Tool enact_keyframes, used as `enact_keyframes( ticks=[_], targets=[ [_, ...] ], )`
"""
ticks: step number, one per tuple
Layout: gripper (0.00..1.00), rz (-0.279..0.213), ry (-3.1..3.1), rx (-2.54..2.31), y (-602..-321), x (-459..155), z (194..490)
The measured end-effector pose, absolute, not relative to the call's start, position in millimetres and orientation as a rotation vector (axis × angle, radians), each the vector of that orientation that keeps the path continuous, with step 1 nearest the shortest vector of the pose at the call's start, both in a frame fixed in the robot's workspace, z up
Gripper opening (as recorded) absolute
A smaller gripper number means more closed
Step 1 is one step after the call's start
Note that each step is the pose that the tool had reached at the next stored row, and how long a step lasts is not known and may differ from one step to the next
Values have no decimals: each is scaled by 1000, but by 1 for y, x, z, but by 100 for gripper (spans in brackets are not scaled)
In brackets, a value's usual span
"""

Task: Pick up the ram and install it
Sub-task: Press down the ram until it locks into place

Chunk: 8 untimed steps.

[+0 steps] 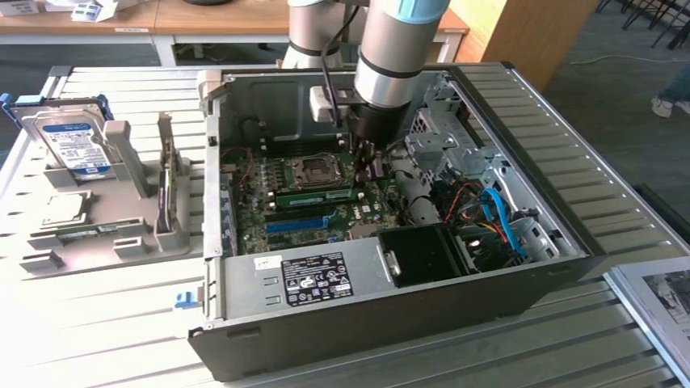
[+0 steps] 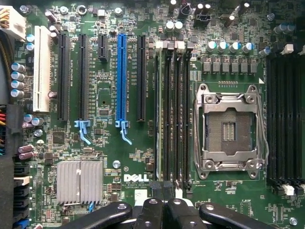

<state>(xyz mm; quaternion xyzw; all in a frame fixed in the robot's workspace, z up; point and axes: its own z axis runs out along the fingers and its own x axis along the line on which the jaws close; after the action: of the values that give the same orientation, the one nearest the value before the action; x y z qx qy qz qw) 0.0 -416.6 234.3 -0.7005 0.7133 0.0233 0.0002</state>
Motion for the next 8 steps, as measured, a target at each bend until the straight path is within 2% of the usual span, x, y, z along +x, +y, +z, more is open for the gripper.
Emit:
enact_keyframes(
  ticks=[8],
  targets=[
    [10,73,2241,-2200,-416,0,233]
  ],
)
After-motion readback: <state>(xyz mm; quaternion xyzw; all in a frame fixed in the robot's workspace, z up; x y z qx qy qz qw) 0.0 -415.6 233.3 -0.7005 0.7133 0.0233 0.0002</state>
